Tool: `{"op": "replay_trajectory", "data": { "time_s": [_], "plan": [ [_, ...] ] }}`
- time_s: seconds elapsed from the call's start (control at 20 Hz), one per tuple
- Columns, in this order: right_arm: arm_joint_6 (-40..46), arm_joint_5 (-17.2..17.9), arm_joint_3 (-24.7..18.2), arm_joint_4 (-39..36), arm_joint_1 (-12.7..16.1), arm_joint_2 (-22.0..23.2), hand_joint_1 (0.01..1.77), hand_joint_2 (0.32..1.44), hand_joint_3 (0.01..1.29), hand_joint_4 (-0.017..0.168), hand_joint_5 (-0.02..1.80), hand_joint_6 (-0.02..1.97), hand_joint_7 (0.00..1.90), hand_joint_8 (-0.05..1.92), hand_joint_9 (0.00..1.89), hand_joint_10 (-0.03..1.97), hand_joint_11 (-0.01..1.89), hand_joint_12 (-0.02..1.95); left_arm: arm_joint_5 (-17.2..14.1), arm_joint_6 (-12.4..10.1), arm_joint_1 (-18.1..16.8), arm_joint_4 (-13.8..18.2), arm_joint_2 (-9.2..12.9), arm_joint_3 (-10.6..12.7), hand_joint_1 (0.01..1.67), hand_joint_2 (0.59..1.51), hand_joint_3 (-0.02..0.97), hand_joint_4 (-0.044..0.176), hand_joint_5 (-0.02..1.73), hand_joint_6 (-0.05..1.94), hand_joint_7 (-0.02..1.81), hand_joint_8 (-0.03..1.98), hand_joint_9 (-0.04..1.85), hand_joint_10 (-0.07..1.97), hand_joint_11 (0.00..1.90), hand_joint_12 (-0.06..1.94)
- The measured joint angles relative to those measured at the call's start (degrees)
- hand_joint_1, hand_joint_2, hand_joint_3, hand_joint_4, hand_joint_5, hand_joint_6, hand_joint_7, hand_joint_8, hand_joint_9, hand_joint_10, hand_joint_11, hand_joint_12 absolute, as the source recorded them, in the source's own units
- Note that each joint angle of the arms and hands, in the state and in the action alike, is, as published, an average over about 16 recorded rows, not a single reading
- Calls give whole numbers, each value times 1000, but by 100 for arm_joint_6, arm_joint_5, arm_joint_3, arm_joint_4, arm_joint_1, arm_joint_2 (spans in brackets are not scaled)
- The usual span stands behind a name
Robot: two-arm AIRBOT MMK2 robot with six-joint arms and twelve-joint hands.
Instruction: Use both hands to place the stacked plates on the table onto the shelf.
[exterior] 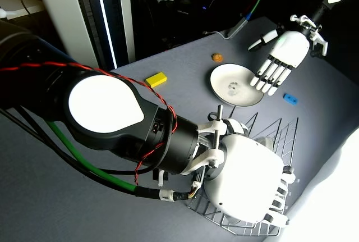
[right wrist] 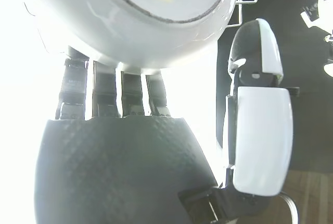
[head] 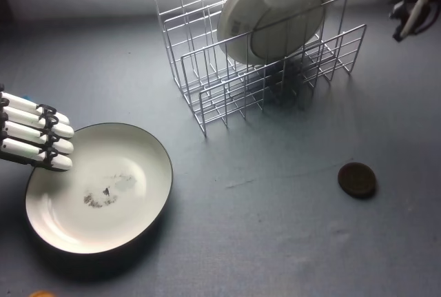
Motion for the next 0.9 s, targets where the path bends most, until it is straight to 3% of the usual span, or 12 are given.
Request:
{"op": "replay_trajectory", "data": {
  "time_s": [0.2, 0.5, 0.65, 0.9],
  "plan": [
    [-836, 184, -198, 497, 135, 135, 696, 963, 13, -3, 232, 1457, 359, 1338, 296, 1372, 32, 1642, 7, 0, 37, -7, -4, 3, 15, 1086, 11, 2, 22, 17, 20, -8, -22, -32, 15, -3],
    [-3128, 580, -934, 1641, 272, 453, 671, 950, 13, -3, 187, 1463, 326, 1362, 268, 1392, 22, 1647, 42, -1, 127, -16, -20, 3, 15, 1086, 11, 2, 22, 17, 19, -8, -22, -33, 14, -3],
    [-4594, 734, -1474, 2325, 226, 610, 638, 949, 14, 0, 173, 1273, 306, 1203, 246, 1257, 17, 1539, 69, -7, 189, -9, -31, 1, 15, 1086, 11, 1, 20, 13, 17, -7, -22, -33, 15, -4],
    [-7329, 874, -2479, 3696, -62, 791, 523, 942, 14, 3, 132, 795, 225, 778, 179, 830, 15, 1057, 115, -27, 302, 0, -48, -10, 15, 1087, 11, -1, 14, 5, 10, -9, -23, -33, 15, -4]
  ]
}}
